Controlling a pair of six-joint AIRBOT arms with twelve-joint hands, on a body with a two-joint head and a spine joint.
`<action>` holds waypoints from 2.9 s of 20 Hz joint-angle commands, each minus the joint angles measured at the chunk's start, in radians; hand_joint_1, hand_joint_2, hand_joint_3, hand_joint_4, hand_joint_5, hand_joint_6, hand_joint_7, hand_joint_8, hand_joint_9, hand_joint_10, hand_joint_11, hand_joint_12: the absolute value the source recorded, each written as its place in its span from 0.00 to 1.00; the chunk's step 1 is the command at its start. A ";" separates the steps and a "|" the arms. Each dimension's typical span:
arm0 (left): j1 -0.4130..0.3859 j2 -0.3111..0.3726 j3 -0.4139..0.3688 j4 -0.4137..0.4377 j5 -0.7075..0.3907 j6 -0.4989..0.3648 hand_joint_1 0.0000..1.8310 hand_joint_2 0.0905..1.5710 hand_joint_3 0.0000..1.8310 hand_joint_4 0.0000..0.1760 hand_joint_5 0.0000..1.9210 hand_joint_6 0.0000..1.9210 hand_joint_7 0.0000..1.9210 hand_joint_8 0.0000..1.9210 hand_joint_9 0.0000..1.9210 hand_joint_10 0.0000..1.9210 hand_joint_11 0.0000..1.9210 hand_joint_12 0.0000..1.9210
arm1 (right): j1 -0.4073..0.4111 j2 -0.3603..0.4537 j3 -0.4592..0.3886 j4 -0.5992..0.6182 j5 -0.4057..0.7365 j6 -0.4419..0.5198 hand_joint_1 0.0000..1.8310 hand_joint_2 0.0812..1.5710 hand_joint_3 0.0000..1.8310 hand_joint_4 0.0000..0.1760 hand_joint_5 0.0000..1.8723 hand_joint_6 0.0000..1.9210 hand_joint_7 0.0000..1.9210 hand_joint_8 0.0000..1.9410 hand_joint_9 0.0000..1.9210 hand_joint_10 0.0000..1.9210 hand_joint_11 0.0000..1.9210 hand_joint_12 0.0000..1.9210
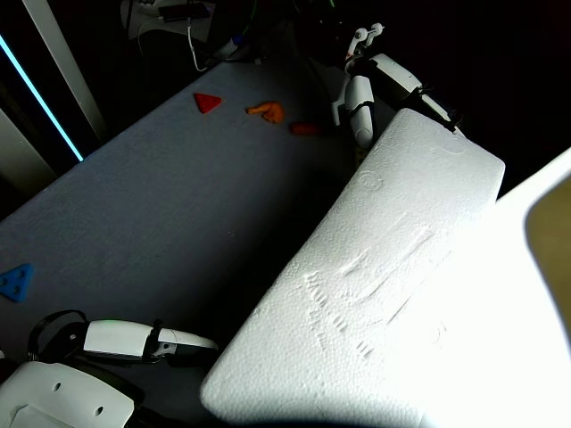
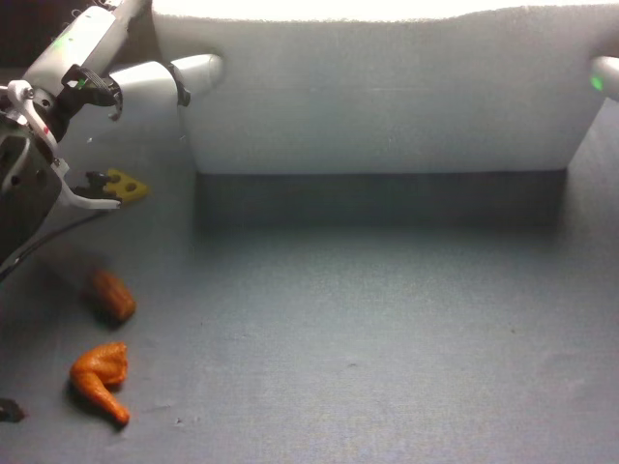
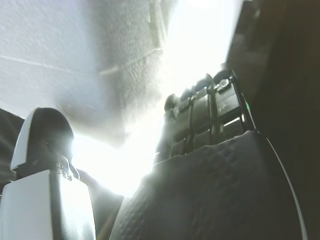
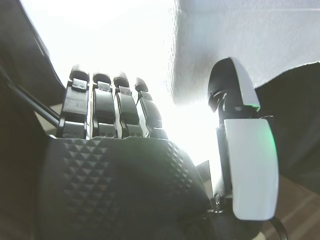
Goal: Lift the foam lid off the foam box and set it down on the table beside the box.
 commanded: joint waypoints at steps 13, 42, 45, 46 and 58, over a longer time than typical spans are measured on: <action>-0.016 -0.009 0.019 0.020 -0.121 -0.031 0.29 0.68 0.01 0.00 0.05 0.01 0.03 0.00 0.00 0.00 0.00 0.00 | 0.013 -0.010 0.030 -0.038 0.127 0.050 0.25 0.77 0.00 0.00 0.00 0.00 0.00 0.00 0.02 0.01 0.00 0.10; 0.012 0.104 -0.125 0.099 -0.314 -0.008 0.26 0.71 0.00 0.00 0.11 0.00 0.10 0.00 0.06 0.01 0.00 0.07 | 0.041 0.104 -0.130 -0.177 0.286 0.029 0.30 0.74 0.00 0.00 0.00 0.20 0.00 0.40 0.00 0.55 0.00 1.00; 0.028 0.131 -0.160 0.112 -0.345 0.001 0.25 0.72 0.00 0.00 0.10 0.00 0.06 0.00 0.04 0.00 0.00 0.07 | 0.037 0.129 -0.167 -0.196 0.311 0.014 0.31 0.74 0.00 0.00 0.00 0.32 0.00 0.53 0.00 0.69 0.00 1.00; 0.035 0.142 -0.173 0.119 -0.358 0.004 0.24 0.72 0.00 0.00 0.09 0.00 0.05 0.00 0.02 0.00 0.00 0.02 | 0.028 0.138 -0.181 -0.206 0.324 0.012 0.30 0.74 0.00 0.00 0.00 0.39 0.00 0.47 0.00 0.60 0.00 1.00; 0.131 0.249 -0.324 0.167 -0.497 0.053 0.22 0.69 0.00 0.13 0.11 0.00 0.05 0.00 0.04 0.06 0.00 0.78 | -0.096 0.237 -0.329 -0.274 0.443 -0.019 0.32 0.74 0.00 0.00 0.00 0.37 0.00 0.52 0.00 0.71 0.00 1.00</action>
